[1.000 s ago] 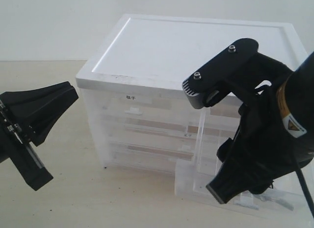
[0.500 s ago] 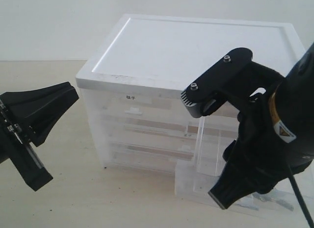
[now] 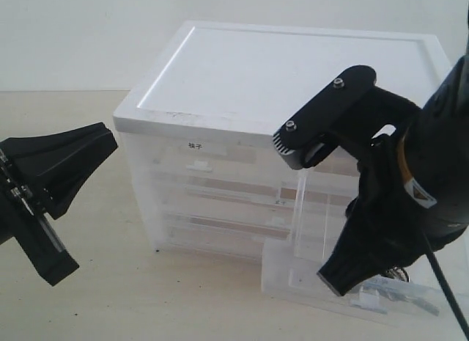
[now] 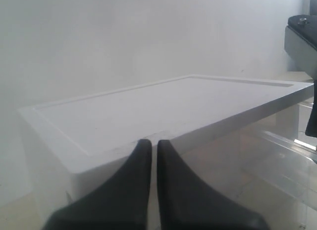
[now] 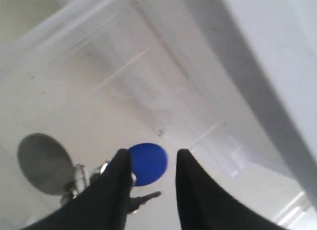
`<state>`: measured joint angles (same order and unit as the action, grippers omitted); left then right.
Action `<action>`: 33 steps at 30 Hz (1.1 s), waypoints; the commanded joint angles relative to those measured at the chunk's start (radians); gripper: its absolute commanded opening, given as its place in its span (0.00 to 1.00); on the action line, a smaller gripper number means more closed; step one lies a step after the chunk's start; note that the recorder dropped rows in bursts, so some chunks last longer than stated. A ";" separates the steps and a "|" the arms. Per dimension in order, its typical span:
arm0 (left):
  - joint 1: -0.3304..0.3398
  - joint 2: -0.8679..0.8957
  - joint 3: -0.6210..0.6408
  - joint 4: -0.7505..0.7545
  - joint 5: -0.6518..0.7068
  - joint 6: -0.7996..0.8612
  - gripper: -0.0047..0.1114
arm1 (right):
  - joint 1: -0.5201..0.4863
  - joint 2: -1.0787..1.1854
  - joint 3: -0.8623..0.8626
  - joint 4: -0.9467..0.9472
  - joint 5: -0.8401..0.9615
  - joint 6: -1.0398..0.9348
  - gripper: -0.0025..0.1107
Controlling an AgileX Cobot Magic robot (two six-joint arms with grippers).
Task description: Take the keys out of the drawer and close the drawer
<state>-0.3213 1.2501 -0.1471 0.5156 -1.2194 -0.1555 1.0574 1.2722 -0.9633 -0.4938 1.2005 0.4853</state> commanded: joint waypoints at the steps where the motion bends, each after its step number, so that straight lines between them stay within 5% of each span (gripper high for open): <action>1: -0.006 -0.003 0.006 0.004 -0.002 -0.012 0.08 | -0.001 -0.004 -0.002 -0.092 0.021 0.018 0.16; 11: -0.006 -0.003 0.006 0.004 -0.002 -0.012 0.08 | -0.001 -0.074 -0.106 0.095 -0.044 -0.095 0.21; 13: -0.006 -0.003 0.006 0.004 -0.002 -0.012 0.08 | -0.001 -0.072 -0.120 0.105 -0.008 -0.094 0.45; 14: -0.006 -0.003 0.006 0.004 -0.002 -0.012 0.08 | -0.001 -0.062 -0.115 0.116 0.021 -0.057 0.65; 15: -0.006 -0.003 0.006 0.004 0.001 -0.014 0.08 | -0.001 -0.051 -0.111 0.098 0.021 -0.007 0.68; 33: -0.006 -0.003 0.006 0.019 -0.002 -0.061 0.08 | -0.001 -0.021 0.016 0.089 -0.037 0.223 0.57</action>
<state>-0.3213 1.2501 -0.1471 0.5271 -1.2113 -0.2047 1.0574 1.2456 -0.9561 -0.4203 1.1907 0.6917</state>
